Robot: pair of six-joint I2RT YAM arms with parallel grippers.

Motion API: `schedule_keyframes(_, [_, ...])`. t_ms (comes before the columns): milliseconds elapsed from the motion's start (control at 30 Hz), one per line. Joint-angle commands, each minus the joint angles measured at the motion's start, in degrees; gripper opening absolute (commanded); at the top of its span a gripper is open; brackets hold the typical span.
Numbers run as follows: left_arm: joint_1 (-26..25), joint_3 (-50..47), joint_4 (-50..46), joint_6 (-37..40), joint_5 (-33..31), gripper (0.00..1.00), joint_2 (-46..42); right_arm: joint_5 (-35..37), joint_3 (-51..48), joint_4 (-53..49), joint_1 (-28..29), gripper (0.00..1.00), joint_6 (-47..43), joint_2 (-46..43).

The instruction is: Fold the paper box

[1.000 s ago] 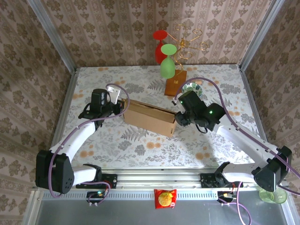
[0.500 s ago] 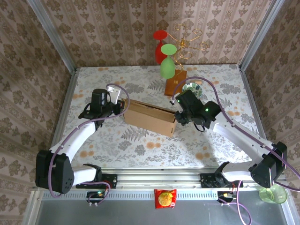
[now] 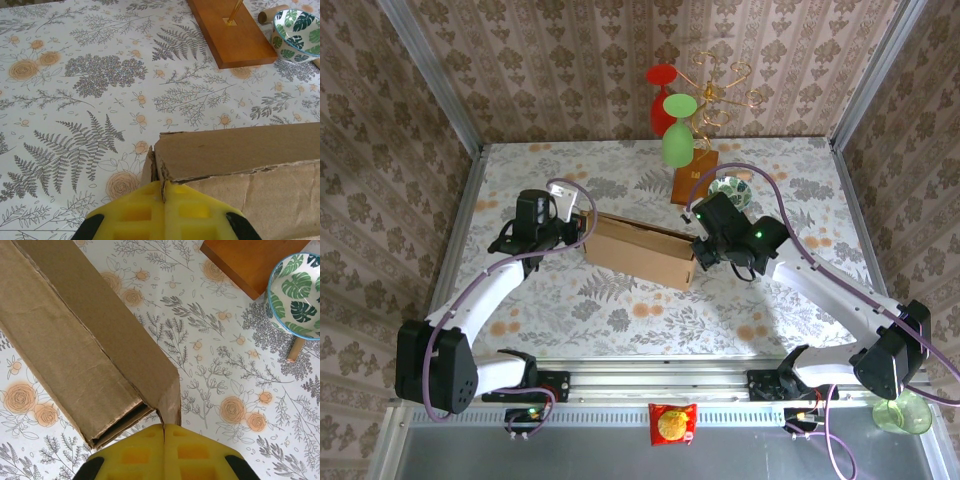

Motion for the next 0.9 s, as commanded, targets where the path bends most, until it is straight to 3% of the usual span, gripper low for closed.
schedule_keyframes(0, [-1.11,-0.68,-6.21,-1.72,-0.38,0.00,-0.30,1.27,1.07,-0.67,1.41,0.00,4.60,0.53])
schedule_keyframes(867, [-2.70,-1.61,-5.15,-4.15,-1.09,0.00,-0.96,0.88,14.07,-9.98,2.88,0.00,22.30,9.19])
